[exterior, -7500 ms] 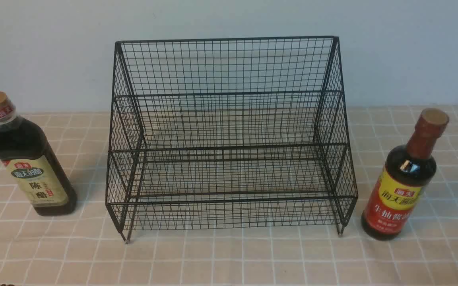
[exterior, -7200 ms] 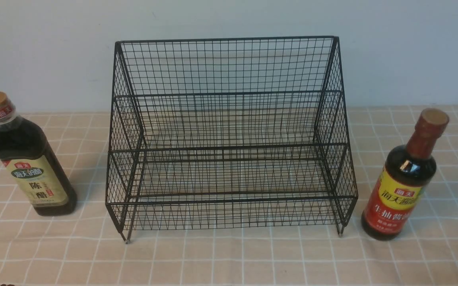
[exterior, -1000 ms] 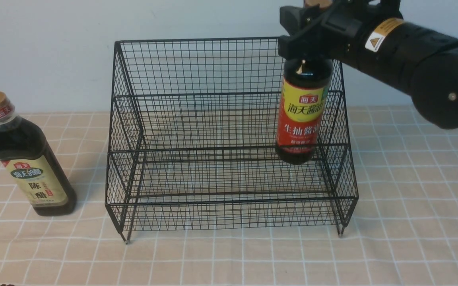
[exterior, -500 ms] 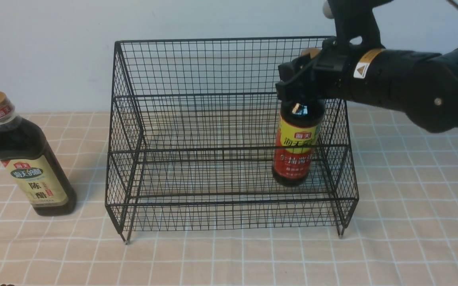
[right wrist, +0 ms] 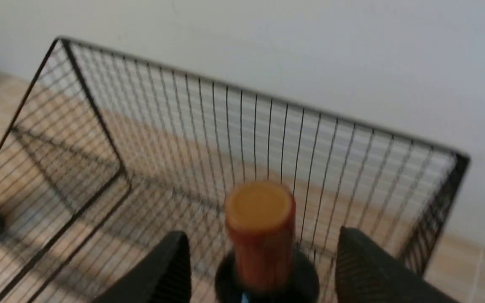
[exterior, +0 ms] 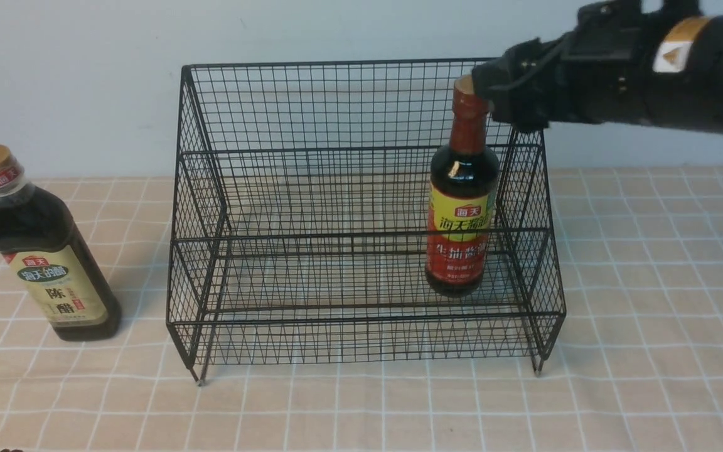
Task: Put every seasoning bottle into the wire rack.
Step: Use the right arm to put the condiment bottle back on the shelf, then use the left arm to grab the condiment bottle closest to it
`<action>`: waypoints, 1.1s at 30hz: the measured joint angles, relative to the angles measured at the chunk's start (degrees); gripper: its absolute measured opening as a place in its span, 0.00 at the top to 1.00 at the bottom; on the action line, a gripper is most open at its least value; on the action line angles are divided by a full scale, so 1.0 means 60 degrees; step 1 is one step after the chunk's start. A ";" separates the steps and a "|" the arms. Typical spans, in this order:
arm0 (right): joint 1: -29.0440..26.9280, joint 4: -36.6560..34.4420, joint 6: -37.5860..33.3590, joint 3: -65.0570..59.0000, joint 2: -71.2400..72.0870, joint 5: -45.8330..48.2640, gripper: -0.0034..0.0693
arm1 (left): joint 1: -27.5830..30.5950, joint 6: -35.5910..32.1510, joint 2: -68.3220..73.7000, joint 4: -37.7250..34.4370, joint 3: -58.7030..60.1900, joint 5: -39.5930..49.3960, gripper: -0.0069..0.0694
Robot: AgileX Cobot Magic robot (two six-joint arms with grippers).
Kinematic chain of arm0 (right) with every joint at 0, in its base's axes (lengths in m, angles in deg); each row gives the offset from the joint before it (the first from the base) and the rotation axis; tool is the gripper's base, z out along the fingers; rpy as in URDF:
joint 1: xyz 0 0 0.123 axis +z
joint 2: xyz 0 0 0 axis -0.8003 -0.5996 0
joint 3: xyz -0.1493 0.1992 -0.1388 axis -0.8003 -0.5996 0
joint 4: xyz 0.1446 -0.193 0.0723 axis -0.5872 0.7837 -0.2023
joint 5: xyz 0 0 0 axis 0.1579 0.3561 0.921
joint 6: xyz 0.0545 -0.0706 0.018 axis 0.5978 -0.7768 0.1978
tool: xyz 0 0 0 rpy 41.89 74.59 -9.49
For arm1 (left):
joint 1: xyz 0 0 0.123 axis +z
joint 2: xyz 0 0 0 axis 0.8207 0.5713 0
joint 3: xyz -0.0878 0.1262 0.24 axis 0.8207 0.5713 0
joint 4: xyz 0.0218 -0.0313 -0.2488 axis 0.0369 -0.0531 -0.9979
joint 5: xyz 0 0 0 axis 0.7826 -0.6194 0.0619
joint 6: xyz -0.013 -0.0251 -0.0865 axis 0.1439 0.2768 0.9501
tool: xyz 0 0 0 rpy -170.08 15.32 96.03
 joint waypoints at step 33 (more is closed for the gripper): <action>-0.0062 0.1110 0.1349 -0.5588 0.9642 -0.0413 0.97 | 0.0000 0.0000 0.0000 0.0000 0.0000 0.0000 0.92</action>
